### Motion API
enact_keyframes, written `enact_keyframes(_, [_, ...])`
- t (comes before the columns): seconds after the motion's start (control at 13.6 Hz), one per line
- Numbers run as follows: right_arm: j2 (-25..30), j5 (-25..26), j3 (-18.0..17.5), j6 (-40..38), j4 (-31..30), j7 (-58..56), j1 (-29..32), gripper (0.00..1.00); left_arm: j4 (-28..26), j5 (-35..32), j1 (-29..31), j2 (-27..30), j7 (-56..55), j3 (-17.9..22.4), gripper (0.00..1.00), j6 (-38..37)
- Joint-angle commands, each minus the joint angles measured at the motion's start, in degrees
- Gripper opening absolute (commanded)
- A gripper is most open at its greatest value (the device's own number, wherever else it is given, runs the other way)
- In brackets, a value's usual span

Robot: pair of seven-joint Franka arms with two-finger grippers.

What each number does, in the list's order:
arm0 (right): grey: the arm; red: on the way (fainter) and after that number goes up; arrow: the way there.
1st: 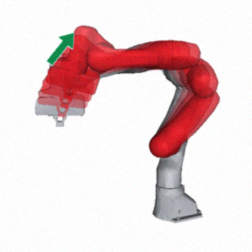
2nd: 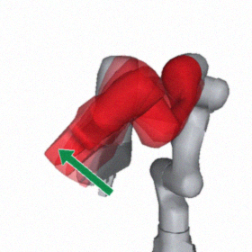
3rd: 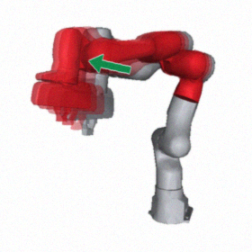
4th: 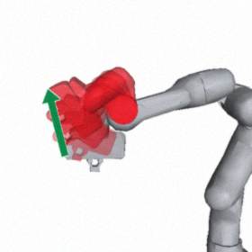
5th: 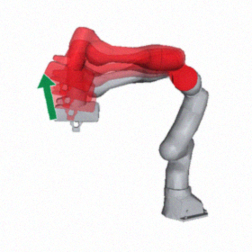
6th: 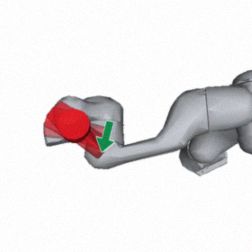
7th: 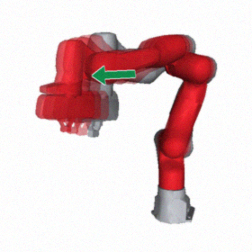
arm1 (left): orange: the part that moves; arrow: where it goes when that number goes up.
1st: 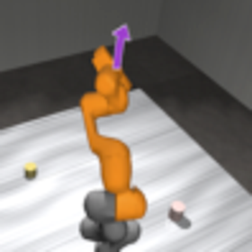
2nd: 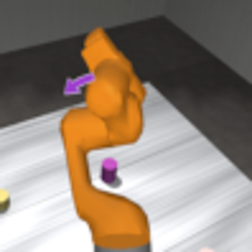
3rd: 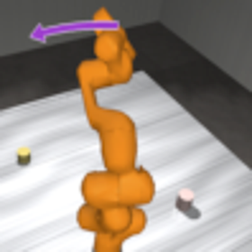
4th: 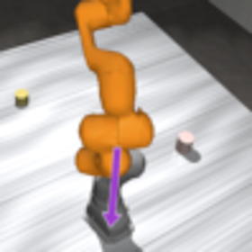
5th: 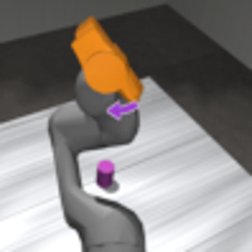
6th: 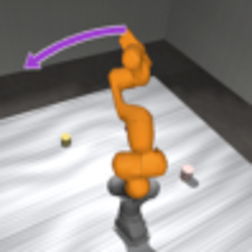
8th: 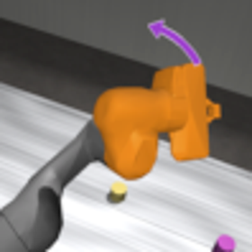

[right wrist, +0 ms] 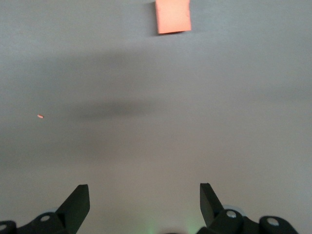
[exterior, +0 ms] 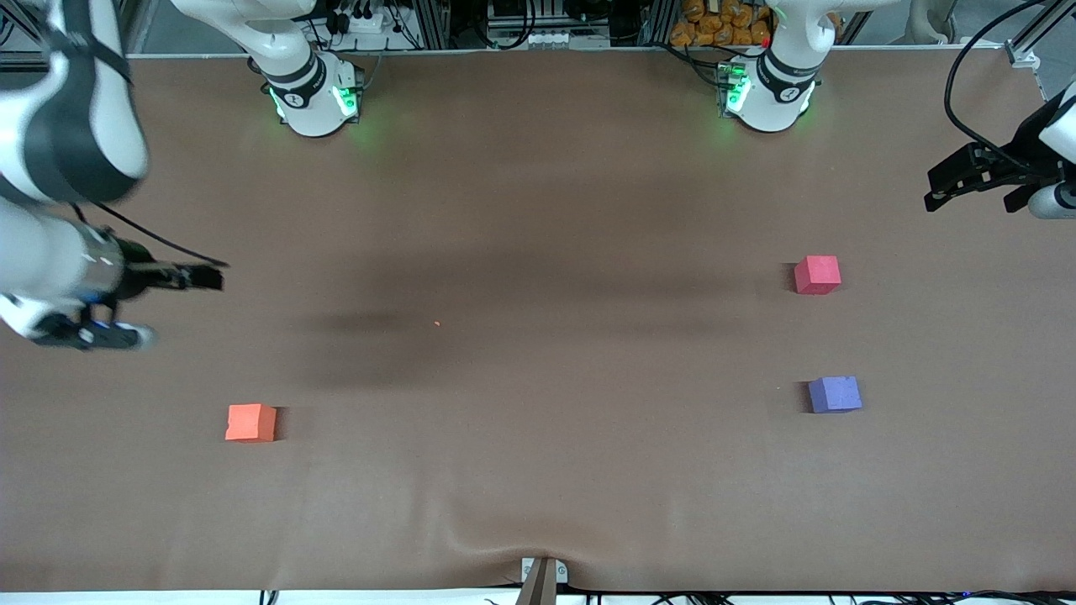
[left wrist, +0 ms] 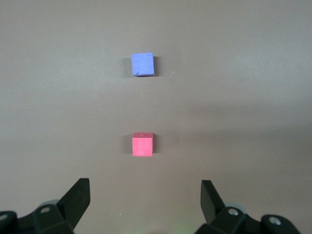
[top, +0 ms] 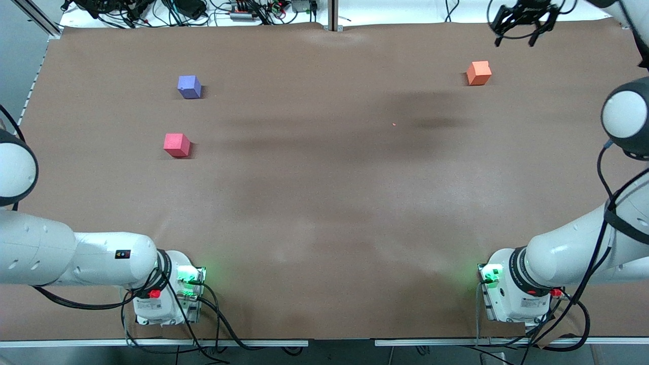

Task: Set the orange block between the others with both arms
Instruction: 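Reach the right gripper down over the orange cube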

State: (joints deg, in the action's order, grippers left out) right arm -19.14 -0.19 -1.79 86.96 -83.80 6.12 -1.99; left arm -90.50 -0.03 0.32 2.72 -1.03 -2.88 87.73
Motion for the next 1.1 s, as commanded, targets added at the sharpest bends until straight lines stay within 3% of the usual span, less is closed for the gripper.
enact_keyframes(0.0, [-4.2, 0.5, 0.2, 1.0, 2.2, 1.1, -0.2, 1.00, 0.4, -0.8, 0.4, 0.2, -0.5, -0.5, 1.00, -1.0])
enact_keyframes(0.44, [-9.6, 3.0, 0.2, 14.5, 2.5, 3.3, 0.8, 1.00, 0.5, -0.7, 0.6, 0.2, -0.5, -0.5, 1.00, -1.0])
enact_keyframes(0.73, [-16.7, 2.0, 0.2, 26.8, 2.5, -5.6, 5.7, 1.00, 0.8, -0.8, 0.6, 0.7, -0.5, -0.3, 1.00, -1.2])
enact_keyframes(1.03, [-20.1, 1.7, 0.2, 32.5, 2.4, -8.6, 6.3, 1.00, 0.9, -0.5, 0.6, 0.5, -0.5, -0.3, 1.00, -0.9])
